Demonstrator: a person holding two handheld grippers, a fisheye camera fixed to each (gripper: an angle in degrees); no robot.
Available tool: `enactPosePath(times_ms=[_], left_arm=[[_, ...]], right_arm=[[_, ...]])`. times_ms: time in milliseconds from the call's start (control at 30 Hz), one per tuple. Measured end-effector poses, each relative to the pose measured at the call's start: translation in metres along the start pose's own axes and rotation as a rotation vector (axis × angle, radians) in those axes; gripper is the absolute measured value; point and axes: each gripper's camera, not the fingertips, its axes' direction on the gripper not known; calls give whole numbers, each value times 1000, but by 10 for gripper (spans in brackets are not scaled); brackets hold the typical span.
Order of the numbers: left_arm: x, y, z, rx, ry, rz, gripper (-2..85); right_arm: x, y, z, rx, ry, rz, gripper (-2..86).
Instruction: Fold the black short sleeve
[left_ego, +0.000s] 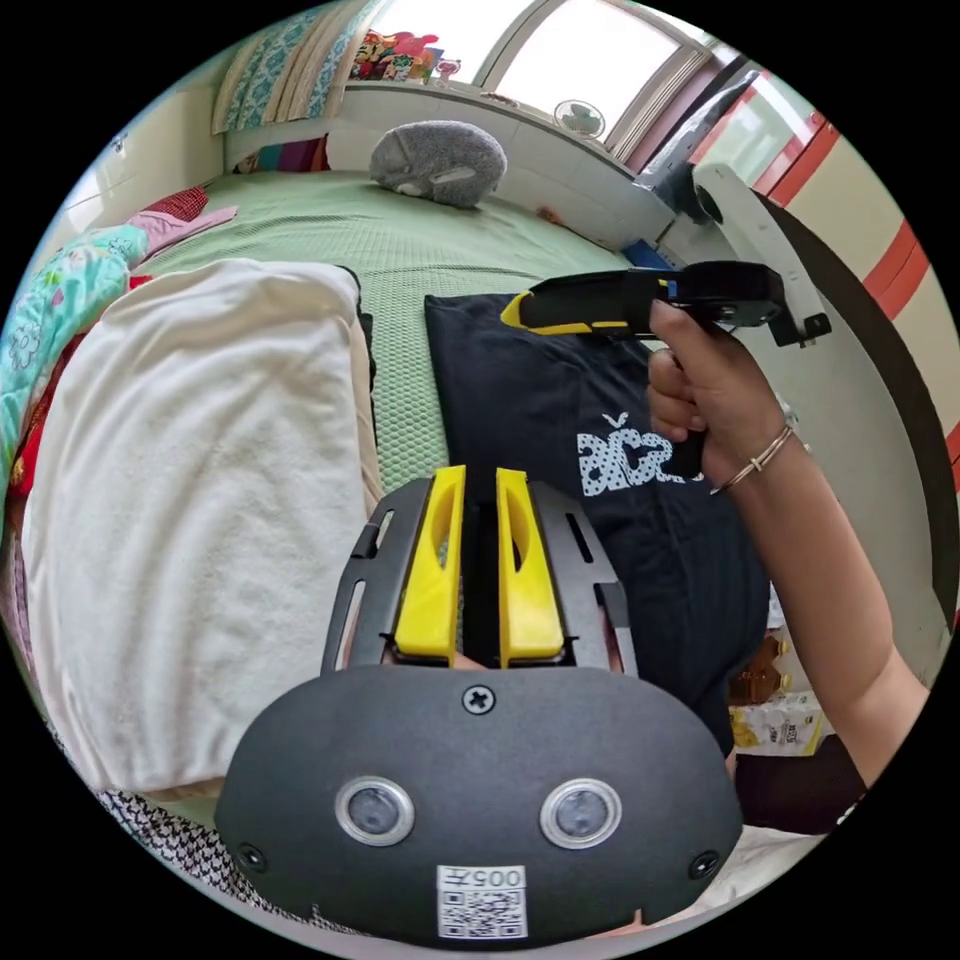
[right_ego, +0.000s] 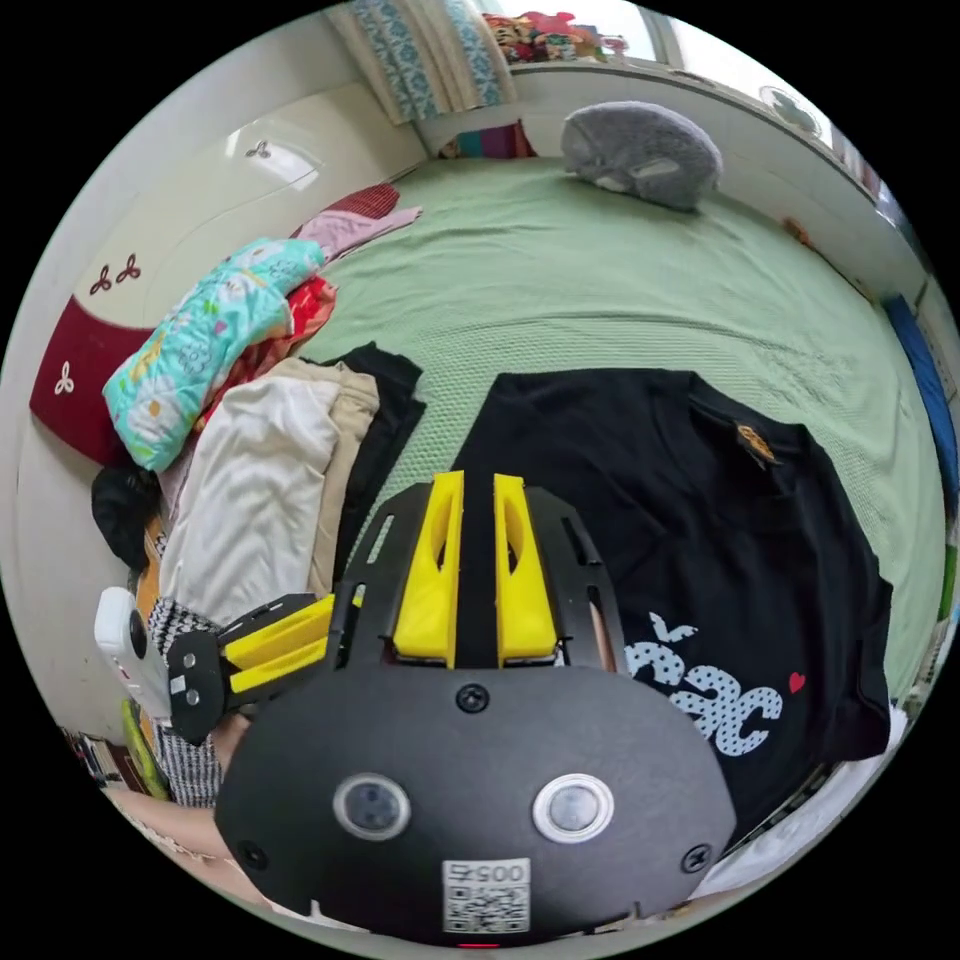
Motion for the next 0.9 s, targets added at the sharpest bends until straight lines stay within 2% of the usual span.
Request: enactPosePath(times_ms=[100,233,467,700,900], left_arm=[[3,-6,29,-52,1,-15,65],[12,-14,58,-113,-113,-23,40],[20,-13,64,-30,-96,-59,15],[67,-11,90,-10,-4,15,-2],[181,-6,133,-72,0,277,3]], right_arm=[[-11,-10,27,-54,20,-5,1],[-3,-22,61,-127,-27,44,-8],[5,-12,29,-75,-98,5,-9],[23,69,-54,9,24,-48,-10],[87,177,-92,-27,180,103,-10]])
